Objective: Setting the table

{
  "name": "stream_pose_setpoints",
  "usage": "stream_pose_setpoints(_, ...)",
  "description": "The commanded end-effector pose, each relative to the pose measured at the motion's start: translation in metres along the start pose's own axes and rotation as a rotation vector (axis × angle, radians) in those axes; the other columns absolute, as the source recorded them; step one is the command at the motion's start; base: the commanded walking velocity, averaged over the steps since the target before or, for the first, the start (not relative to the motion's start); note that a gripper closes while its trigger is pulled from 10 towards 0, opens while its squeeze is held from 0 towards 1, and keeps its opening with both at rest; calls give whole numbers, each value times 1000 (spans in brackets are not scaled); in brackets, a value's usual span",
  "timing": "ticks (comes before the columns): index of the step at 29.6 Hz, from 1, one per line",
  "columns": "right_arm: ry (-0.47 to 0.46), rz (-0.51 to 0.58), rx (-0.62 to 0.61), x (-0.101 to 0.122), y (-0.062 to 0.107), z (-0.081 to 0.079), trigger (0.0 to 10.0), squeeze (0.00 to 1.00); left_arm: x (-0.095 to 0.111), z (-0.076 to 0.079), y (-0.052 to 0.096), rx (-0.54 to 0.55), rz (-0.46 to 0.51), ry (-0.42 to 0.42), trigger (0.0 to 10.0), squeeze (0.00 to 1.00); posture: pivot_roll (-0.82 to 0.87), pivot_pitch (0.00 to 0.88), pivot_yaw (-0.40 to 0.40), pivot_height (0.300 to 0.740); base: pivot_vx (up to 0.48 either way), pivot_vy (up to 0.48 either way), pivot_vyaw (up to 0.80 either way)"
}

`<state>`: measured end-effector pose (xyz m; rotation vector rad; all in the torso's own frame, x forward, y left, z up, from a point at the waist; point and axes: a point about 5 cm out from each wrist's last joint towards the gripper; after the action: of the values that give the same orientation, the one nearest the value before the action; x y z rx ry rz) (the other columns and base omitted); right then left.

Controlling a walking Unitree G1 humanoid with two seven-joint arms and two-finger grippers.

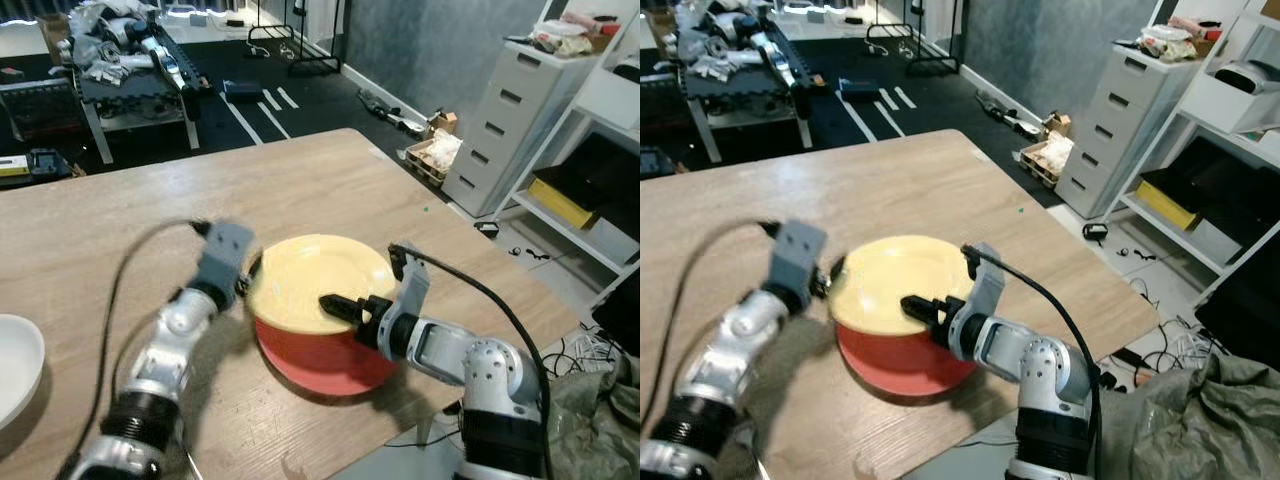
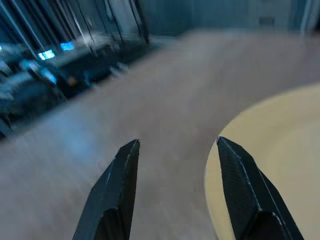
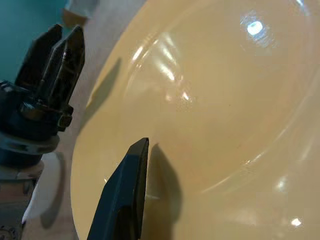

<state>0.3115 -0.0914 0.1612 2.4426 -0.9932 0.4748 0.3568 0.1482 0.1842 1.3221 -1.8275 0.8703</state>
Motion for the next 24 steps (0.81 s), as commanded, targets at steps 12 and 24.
stream_pose_setpoints(12,-23,197,1,32,4,5,0,0,39,-33,4,73,155,314,10000,0,-64,9,4,740,0,0,0)
stream_pose_setpoints(24,117,623,66,82,36,-3,0,0,69,-68,21,115,241,449,10000,0,-49,9,3,740,0,0,0)
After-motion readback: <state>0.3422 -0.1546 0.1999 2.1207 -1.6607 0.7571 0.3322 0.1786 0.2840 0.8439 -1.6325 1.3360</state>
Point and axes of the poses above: a point about 5 cm out from each wrist's last joint towards the gripper, its own y axis pointing back from the gripper into the wrist, its own x axis along the axis of the wrist's last joint, z = x × y, and after that the axes turned 14 degrees about -y, right-handed
